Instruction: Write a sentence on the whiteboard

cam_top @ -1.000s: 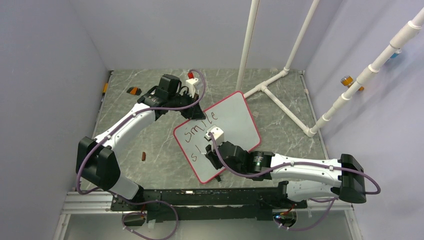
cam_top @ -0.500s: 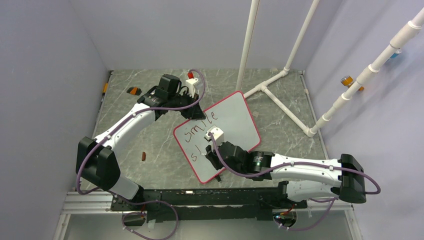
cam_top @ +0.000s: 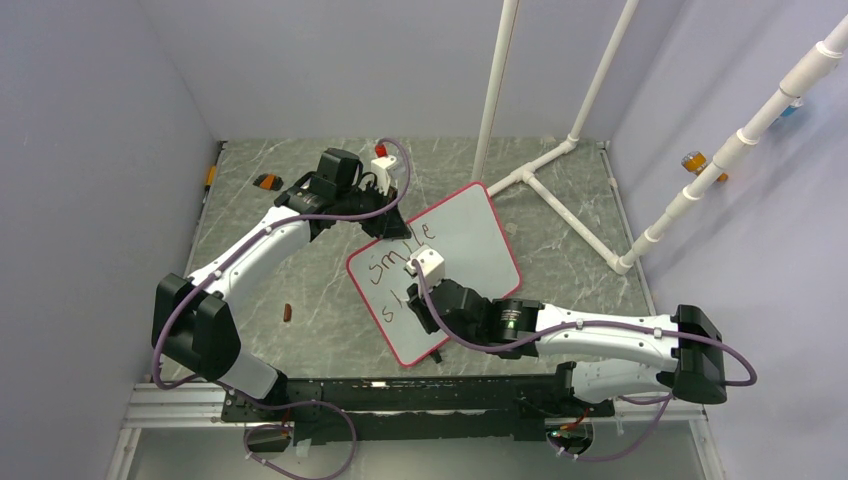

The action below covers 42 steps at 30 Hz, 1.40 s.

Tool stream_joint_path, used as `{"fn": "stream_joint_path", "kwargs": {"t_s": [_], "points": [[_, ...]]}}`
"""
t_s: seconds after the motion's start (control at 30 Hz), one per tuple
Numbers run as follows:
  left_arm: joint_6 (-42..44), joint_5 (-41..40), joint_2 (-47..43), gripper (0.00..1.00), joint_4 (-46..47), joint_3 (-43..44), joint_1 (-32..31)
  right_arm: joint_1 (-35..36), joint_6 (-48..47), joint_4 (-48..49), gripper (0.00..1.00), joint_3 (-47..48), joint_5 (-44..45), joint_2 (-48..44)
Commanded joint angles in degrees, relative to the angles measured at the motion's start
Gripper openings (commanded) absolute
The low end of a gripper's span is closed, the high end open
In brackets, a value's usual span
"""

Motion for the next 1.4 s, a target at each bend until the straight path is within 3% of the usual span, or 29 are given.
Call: {"fn": "stream_joint_path", "kwargs": {"t_s": [0.0,1.13,1.37], "points": [[3.82,-6.31,-2.41,0.0,3.44,0.29,0.84,-0.54,-0.97,1.91,0.0,2.63,3.22,0.62],[3.82,-6.57,-2.07,0.0,3.28,0.67,0.81,-1.47,4.65,-2.23,0.0,-3.78,0.07,-4.79],[3.78,-6.75,-1.8,0.0,3.32,0.66,0.82,-1.54,3.79,1.51,0.0,-4.11,-0.53,-9.16]]}}
